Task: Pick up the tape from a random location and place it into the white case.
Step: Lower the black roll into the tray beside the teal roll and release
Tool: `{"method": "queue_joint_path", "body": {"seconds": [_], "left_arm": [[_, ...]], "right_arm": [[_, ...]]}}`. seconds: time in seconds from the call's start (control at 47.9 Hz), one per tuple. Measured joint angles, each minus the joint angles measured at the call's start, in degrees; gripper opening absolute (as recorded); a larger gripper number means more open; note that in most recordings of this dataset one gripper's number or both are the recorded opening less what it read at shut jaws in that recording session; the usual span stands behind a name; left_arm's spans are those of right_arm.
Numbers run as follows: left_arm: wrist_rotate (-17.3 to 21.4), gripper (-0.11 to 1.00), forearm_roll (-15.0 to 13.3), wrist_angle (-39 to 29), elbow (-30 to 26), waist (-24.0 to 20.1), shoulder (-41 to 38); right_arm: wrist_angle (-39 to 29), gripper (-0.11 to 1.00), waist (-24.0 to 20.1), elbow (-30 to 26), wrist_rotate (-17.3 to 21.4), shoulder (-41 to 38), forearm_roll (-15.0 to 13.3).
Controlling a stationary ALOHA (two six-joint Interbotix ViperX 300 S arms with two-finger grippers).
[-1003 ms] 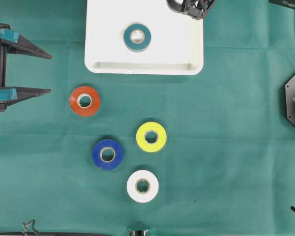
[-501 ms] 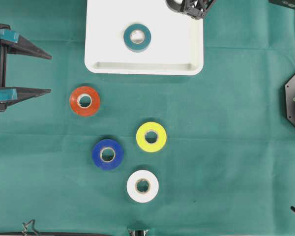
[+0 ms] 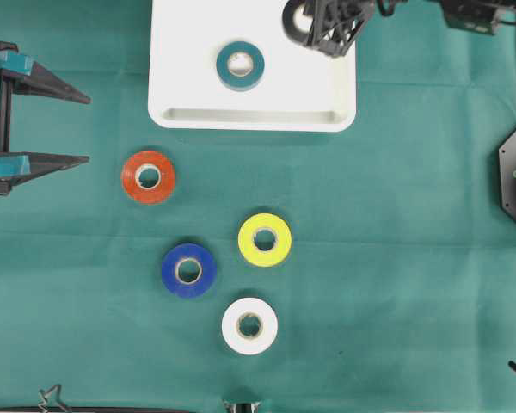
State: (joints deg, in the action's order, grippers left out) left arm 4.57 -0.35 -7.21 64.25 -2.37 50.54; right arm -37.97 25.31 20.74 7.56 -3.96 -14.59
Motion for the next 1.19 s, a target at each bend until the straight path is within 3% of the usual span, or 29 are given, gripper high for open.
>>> {"method": "queue_joint_path", "body": {"seconds": [0.355,0.856,1.065,1.128,1.19], "left_arm": [[0.0,0.98,-0.1,0.0,0.0,0.1,-0.1],[0.0,0.98,-0.1,0.0,-0.1,0.1,0.0],[0.0,0.98,0.0,0.0,0.0,0.1,0.0],[0.0,0.98,-0.1,0.0,-0.1,0.1,0.0],[0.0,0.98,-0.1,0.0,0.0,0.1,0.0]], "right_arm": [[7.0,0.23,0.0,1.8,0.1,-6.3,0.4],[6.5,0.25,0.0,1.8,0.4,-6.8,0.4],[6.4,0.83,0.0,1.8,0.5,-6.8,0.4],[6.3,0.91,0.0,1.8,0.5,-6.8,0.3],[6.2,0.9,0.0,1.8,0.5,-6.7,0.3]]}}
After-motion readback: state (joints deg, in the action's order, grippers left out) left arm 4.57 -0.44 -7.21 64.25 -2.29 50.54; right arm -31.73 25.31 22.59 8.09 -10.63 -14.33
